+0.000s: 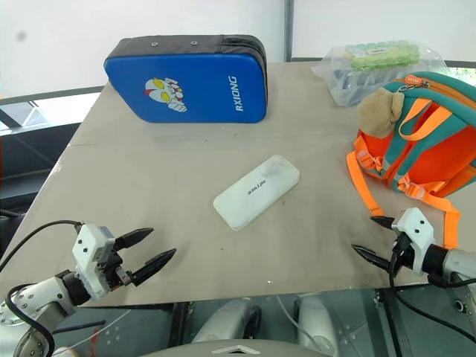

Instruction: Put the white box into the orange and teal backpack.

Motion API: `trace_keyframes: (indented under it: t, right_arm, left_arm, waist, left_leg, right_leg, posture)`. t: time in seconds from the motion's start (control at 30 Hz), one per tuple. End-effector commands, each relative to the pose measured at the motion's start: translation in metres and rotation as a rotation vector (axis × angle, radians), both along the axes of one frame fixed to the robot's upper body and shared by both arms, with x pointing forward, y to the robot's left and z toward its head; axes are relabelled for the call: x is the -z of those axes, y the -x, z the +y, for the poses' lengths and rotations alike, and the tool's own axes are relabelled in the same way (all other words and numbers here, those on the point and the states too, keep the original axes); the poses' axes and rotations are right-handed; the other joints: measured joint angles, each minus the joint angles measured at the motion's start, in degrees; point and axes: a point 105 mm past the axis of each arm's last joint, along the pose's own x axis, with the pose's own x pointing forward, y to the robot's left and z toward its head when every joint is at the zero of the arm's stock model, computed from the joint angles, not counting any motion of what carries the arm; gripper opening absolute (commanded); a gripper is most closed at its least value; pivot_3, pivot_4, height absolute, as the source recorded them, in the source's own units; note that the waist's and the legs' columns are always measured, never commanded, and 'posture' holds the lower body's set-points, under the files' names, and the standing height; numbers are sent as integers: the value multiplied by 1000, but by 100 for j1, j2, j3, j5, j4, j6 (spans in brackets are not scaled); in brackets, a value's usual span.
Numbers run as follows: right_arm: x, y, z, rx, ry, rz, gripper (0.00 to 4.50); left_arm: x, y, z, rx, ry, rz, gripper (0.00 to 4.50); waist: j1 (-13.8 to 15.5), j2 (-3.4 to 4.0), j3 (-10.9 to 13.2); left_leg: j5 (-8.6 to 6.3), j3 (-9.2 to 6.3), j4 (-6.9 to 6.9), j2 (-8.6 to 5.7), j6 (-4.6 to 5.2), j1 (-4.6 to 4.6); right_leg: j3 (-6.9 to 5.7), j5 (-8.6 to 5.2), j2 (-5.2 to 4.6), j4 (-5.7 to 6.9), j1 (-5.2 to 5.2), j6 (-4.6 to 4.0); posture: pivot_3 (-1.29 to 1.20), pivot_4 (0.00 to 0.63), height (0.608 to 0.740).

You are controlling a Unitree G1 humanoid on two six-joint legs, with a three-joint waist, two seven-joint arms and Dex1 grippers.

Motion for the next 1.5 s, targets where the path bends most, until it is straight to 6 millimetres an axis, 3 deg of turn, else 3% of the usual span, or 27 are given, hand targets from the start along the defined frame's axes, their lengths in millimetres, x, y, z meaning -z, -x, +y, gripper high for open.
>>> trace_keyframes:
  t: [0.03,0.13,0.33,0.43,0.67,0.7,0.8,0.9,1.17,1.33,1.5]
  right_arm:
    - [-19,-12,4,9,-5,-109,4452]
    - [-38,-32,23,8,-29,-191,4452]
    - [-56,-62,54,-30,-112,-218,4452]
    - [-56,-92,65,7,-100,-231,3665]
    - [-66,-147,104,-30,7,-287,232]
    - [-68,-154,108,-34,37,-309,52]
    - [-74,-179,124,-65,157,-382,52]
    - [-69,-191,134,-113,194,-378,52]
    - [-46,-187,152,-341,263,-290,52]
    - [-34,-155,158,-535,219,-204,52]
    - [-25,-128,158,-571,194,-176,52]
  left_arm:
    - [-10,-6,-5,5,11,-50,4500]
    - [-20,-13,-21,14,73,-81,4500]
    - [-25,-17,-35,1,133,-59,4500]
    - [-25,-18,-45,-23,209,-8,4500]
    - [-17,-8,-62,-49,357,186,4500]
    - [-15,-7,-63,-61,371,216,4500]
    - [-5,-12,-63,-152,420,305,4500]
    - [-1,-19,-65,-203,416,325,4500]
    - [0,-26,-86,-190,537,414,4500]
    - [8,-38,-92,-199,608,497,4500]
    - [9,-52,-94,-191,687,540,4500]
  waist:
    - [0,0,0]
    - [-18,10,6]
    - [-28,6,4]
    - [-18,6,4]
    - [-30,11,6]
    - [-30,11,6]
    - [-38,11,6]
    - [-29,10,6]
    - [-45,9,6]
    - [-36,16,-1]
    - [-19,34,-22]
  left_leg:
    - [0,0,0,0,0,0]
    - [0,5,1,0,-1,4]
    - [0,3,2,1,-1,5]
    - [0,0,-1,2,-2,0]
    - [0,3,-3,2,-2,-4]
    - [0,2,-4,2,-2,-4]
    - [0,3,-3,2,-2,-4]
    - [0,5,-1,1,-3,-4]
    - [0,4,-2,-1,-3,-6]
    - [1,3,0,-1,-3,-3]
    - [1,-3,5,-7,-4,2]
  right_leg:
    - [0,0,0,0,0,0]
    - [2,2,-1,1,0,-1]
    - [-5,4,-1,2,-3,-4]
    - [-8,4,-1,2,-11,-4]
    - [-5,4,1,4,-21,-6]
    - [-6,4,2,6,-23,-6]
    - [-5,4,2,7,-23,-6]
    - [-5,5,2,8,-24,-7]
    - [-5,5,1,5,-24,-7]
    - [-6,5,2,10,-23,-7]
    - [-11,5,-5,12,-14,-7]
  posture:
    - [0,150,739]
    - [0,150,739]
    - [0,150,739]
    - [0,150,739]
    - [0,150,739]
    - [0,150,739]
    - [0,150,739]
    - [0,150,739]
    - [0,150,739]
    - [0,150,739]
    - [0,150,739]
